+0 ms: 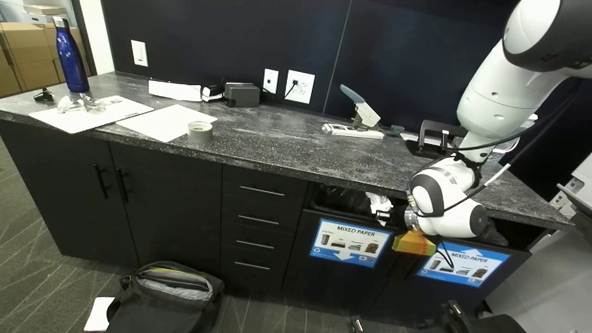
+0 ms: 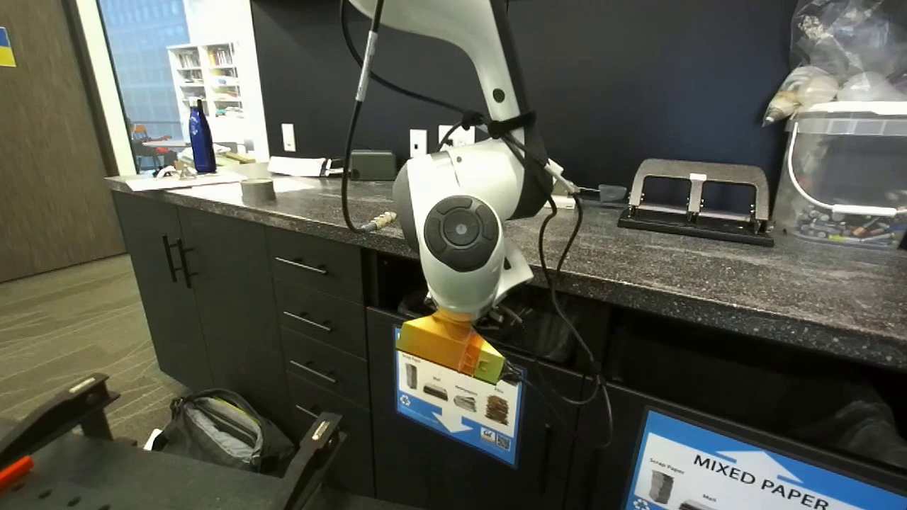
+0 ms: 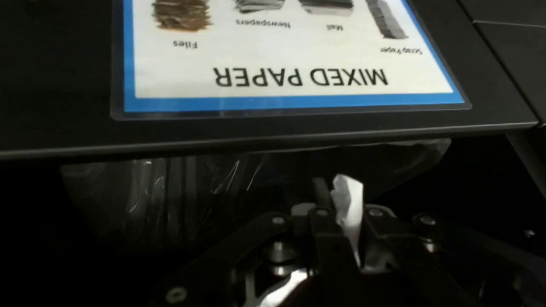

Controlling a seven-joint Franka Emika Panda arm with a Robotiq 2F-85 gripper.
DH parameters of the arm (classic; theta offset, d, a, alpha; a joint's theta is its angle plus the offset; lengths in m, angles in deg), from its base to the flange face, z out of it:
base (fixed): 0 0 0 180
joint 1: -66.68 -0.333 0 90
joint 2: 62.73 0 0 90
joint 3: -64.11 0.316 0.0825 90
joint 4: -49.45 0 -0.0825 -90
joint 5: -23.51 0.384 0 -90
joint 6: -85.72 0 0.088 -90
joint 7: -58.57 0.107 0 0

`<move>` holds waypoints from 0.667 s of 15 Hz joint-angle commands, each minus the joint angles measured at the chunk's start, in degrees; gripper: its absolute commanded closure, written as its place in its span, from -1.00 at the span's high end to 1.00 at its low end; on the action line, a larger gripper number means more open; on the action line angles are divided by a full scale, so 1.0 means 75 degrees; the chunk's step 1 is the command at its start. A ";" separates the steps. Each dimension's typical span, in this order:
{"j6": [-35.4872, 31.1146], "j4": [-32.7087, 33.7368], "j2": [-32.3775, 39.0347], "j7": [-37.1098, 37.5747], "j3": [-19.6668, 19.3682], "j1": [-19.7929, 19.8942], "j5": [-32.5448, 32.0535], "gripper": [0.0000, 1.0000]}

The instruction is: Put all the white pieces of papers in the left bin

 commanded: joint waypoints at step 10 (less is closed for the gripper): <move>0.0575 0.0288 0.0123 -0.0941 0.0140 0.0605 -0.0046 -0.78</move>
